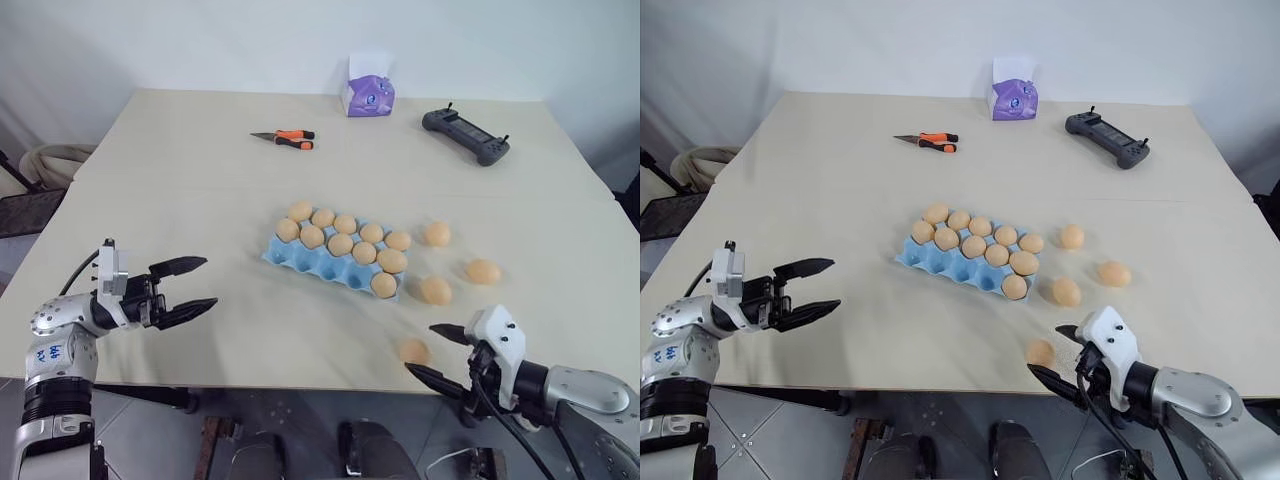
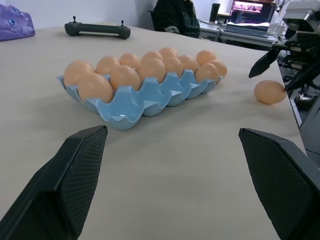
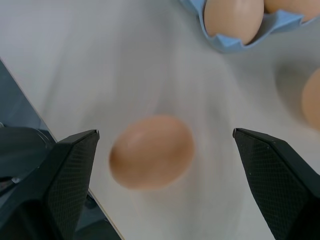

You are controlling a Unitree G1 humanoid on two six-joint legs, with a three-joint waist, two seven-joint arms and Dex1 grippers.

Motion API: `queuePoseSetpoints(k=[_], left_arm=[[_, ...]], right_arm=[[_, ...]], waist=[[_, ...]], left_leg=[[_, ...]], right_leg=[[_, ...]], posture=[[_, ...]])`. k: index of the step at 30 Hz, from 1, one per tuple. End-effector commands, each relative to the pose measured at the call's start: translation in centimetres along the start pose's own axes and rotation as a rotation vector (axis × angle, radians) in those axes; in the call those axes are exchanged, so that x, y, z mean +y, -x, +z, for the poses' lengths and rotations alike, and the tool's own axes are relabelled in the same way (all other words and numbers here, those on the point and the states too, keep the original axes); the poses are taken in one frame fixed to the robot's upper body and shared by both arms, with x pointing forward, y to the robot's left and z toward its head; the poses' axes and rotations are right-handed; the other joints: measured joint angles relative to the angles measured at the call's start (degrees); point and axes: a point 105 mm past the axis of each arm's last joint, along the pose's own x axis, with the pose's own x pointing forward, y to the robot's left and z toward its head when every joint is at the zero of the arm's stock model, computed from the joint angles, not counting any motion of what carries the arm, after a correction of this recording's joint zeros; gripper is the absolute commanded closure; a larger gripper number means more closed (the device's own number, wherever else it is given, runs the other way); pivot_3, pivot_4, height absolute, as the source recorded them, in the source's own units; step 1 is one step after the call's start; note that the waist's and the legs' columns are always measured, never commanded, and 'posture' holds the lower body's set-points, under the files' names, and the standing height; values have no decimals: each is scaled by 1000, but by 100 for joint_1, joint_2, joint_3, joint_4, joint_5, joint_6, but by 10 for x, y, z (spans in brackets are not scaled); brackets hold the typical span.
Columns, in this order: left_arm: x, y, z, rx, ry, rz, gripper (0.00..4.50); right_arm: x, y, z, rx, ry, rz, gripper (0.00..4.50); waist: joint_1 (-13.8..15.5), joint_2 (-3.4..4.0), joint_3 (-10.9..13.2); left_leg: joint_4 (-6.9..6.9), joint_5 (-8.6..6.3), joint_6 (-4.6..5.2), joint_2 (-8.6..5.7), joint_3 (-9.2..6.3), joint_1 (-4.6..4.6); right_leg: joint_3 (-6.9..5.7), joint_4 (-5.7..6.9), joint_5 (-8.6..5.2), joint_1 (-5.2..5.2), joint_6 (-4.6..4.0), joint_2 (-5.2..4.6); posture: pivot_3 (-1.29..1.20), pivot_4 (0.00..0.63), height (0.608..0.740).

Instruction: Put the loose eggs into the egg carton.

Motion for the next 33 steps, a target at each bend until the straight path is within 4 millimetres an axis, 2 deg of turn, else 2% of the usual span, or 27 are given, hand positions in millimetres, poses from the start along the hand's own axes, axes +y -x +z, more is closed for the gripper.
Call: queuePoseSetpoints(k=[1,6,10,13,17,19,20,28,33], left_arm=[[-1,4,8,-8,-33,9,19],[-3,4,8,-9,-33,13,19],[-4,3,8,-12,-35,17,19],[-4,4,8,-12,-37,22,0],[-3,5,9,-11,-36,26,0],[-3,5,9,-10,-36,26,0],[-3,6,9,-10,-36,26,0],[-1,4,8,-14,-35,27,0],[1,1,9,-19,-37,25,0]], right_arm=[[-2,-1,1,-5,39,-9,0],[-9,-5,-17,32,43,-15,0],[-14,-8,-23,32,59,-23,0],[-17,-8,-26,44,67,-31,627],[-15,-7,-25,36,68,-21,1975],[-14,-5,-15,-4,62,-19,2743],[-14,-3,-8,-32,57,-17,2926],[-18,9,42,-164,71,-14,2926],[-20,3,68,-230,101,-11,2926]], waist=[[-2,0,0],[0,-1,0],[-2,-4,-3],[-5,-5,-3],[3,-5,-3],[1,-5,-3],[0,-5,-3],[0,-4,-2],[-6,-4,-2]], left_leg=[[0,0,0,0,0,1],[-1,0,0,1,0,1],[2,0,0,0,1,3],[1,0,0,0,2,5],[0,0,0,1,0,5],[0,0,-1,0,1,4],[0,0,0,0,1,4],[1,1,0,1,-2,6],[-1,0,-1,1,-2,2]], right_leg=[[0,0,0,0,0,0],[0,0,0,0,0,2],[0,1,0,2,0,2],[2,5,0,2,0,2],[0,3,0,2,0,2],[1,3,0,2,0,1],[1,3,0,2,0,1],[1,9,0,1,0,1],[-1,2,0,0,0,0]], posture=[[0,150,740],[0,150,740],[0,150,740],[0,150,740],[0,150,740],[0,150,740],[0,150,740],[0,150,740],[0,150,740]])
